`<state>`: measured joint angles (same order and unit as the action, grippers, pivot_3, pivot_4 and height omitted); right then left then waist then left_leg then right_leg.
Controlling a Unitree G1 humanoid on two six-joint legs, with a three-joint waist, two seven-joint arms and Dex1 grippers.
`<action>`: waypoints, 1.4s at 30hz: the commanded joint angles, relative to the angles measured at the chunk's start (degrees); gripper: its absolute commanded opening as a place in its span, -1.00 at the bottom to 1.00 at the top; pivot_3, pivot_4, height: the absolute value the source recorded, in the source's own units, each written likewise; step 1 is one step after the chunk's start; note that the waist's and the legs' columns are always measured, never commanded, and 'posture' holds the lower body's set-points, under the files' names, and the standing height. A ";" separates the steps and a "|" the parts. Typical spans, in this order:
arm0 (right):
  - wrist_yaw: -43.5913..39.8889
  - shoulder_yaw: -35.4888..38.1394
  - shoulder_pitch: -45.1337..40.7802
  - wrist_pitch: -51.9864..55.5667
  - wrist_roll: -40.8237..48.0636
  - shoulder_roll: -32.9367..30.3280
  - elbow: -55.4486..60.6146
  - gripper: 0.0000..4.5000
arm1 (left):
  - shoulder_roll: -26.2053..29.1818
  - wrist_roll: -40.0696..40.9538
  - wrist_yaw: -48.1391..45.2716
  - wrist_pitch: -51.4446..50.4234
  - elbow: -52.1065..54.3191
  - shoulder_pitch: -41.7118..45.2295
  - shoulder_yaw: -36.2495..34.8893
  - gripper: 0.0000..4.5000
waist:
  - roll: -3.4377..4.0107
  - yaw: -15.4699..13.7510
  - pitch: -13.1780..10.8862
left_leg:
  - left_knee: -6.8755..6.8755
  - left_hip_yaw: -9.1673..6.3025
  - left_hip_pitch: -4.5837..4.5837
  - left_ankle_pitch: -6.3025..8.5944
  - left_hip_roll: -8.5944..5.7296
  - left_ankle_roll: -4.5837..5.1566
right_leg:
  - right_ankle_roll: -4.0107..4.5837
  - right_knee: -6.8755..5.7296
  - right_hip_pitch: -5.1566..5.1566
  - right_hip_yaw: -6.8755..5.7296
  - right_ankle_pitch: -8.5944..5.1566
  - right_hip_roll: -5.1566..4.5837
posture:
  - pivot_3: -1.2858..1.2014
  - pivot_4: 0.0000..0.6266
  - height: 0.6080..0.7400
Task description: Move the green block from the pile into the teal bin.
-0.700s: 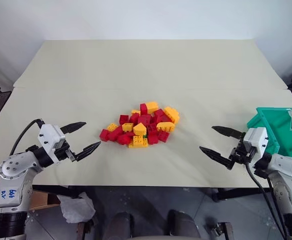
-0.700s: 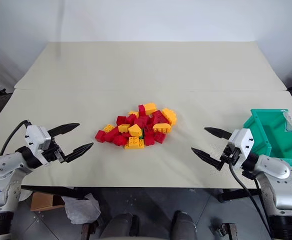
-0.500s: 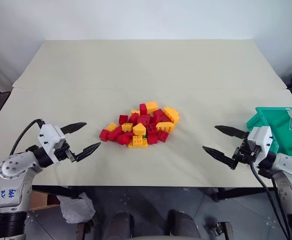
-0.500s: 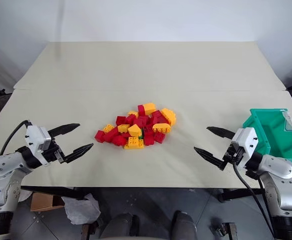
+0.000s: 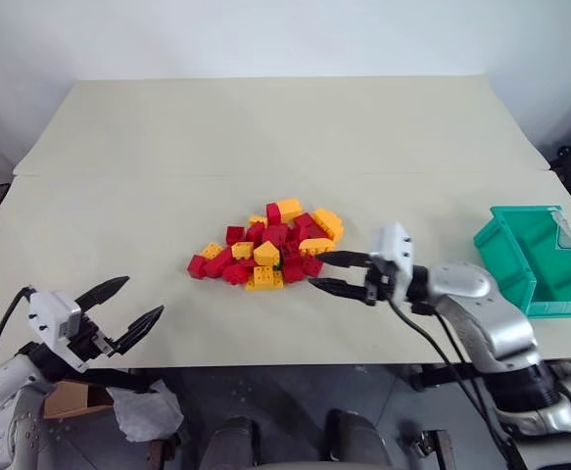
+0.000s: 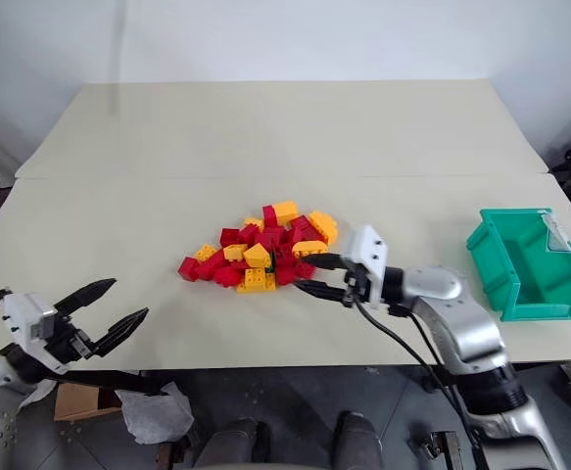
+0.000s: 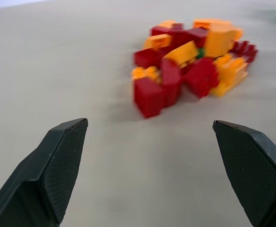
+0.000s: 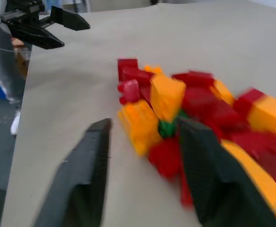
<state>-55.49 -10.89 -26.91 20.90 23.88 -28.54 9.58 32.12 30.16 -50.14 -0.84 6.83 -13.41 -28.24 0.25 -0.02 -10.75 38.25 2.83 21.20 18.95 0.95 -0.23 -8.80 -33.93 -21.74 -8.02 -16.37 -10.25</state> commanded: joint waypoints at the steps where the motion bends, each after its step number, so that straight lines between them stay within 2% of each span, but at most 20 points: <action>1: 1.20 -5.04 -3.67 2.46 -2.38 4.18 -1.41 -0.65 | -1.37 2.54 0.95 0.52 6.14 -3.41 -2.06 1.00 | -0.06 0.09 0.04 | 0.00 0.00 0.00 0.01 0.01 -0.01 | 0.00 0.01 0.00 0.00 0.00 0.00 | 0.03 -0.52 1.00; 3: 1.59 -7.54 -5.83 2.39 -4.46 6.77 -3.63 -0.98 | -1.99 2.94 1.18 0.31 7.99 -5.48 -2.42 1.00 | -0.08 0.16 0.05 | -0.01 0.00 0.00 0.06 0.02 -0.02 | 0.00 -0.02 -0.02 0.00 0.00 0.00 | 0.03 -0.52 1.00; 7: 3.38 -9.60 -11.81 2.20 -8.21 11.35 -11.49 -0.99 | -2.54 3.40 1.00 -0.44 12.49 -8.82 -1.37 1.00 | -0.09 0.36 0.05 | -0.02 0.08 0.02 0.06 0.03 -0.04 | 0.00 -0.11 -0.16 0.05 0.00 0.02 | 0.03 -0.52 1.00; 12: 6.72 -8.44 -17.92 -1.95 -12.81 15.27 -22.26 -0.99 | -2.08 4.32 1.51 -2.14 16.31 -8.15 0.31 1.00 | -0.10 0.35 0.06 | -0.02 0.15 0.07 0.06 0.03 -0.04 | 0.00 -0.21 -0.29 0.16 0.00 0.03 | 0.03 -0.52 1.00; 20: 10.76 -6.16 -28.53 -13.77 -19.64 17.30 -43.69 -0.99 | -1.04 4.44 2.08 -4.56 18.46 -2.80 4.42 1.00 | -0.11 1.37 0.06 | -0.05 0.45 0.16 0.06 0.03 -0.05 | 0.01 -0.60 -0.73 0.44 0.00 0.03 | 0.03 -0.52 1.00; 24: 9.80 -5.69 -30.92 -17.59 -21.24 18.21 -48.67 -0.99 | -0.97 3.97 1.65 -4.56 17.02 -1.68 4.76 1.00 | -0.10 2.24 0.06 | -0.10 0.49 0.13 0.06 0.06 -0.06 | 0.01 -0.61 -0.76 0.45 0.00 0.04 | 0.03 -0.52 1.00; 27: 6.26 -5.81 -30.08 -18.26 -20.14 19.24 -46.01 -0.99 | -0.93 3.81 1.43 -4.60 16.36 -1.16 4.86 1.00 | -0.10 2.71 0.06 | -0.16 0.51 0.13 0.06 0.07 -0.06 | 0.01 -0.61 -0.78 0.44 0.00 0.05 | 0.03 -0.52 1.00; 34: 0.88 -9.34 -21.72 -11.54 -20.40 18.64 -30.45 -0.99 | -1.21 3.78 2.11 -4.35 15.77 -1.57 4.02 1.00 | -0.11 2.93 0.07 | -0.13 0.49 0.13 0.08 0.09 -0.08 | 0.01 -0.64 -0.77 0.45 0.00 0.05 | 0.03 -0.52 1.00; 38: -2.74 -12.91 -15.97 -9.26 -21.44 15.91 -23.49 -0.99 | -1.24 3.83 2.37 -4.43 16.13 -2.32 3.71 1.00 | -0.11 2.39 0.07 | -0.09 0.50 0.13 0.09 0.09 -0.09 | 0.01 -0.63 -0.77 0.47 0.00 0.05 | 0.03 -0.52 1.00; 42: -4.18 -10.67 -12.44 -6.92 -20.83 10.68 -20.54 -0.99 | -1.30 3.87 2.67 -4.40 16.57 -2.75 3.54 1.00 | -0.14 1.66 0.09 | -0.06 0.52 0.08 0.10 0.09 -0.09 | 0.01 -0.64 -0.73 0.50 0.00 0.05 | 0.03 -0.52 1.00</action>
<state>-58.86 -22.15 -40.89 12.56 3.37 -15.88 -11.60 30.46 33.62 -47.68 -5.65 21.83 -15.67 -23.70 0.11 1.64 -10.66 38.21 3.35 21.28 19.05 1.03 -0.31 -8.78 -34.56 -22.46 -7.52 -16.37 -10.21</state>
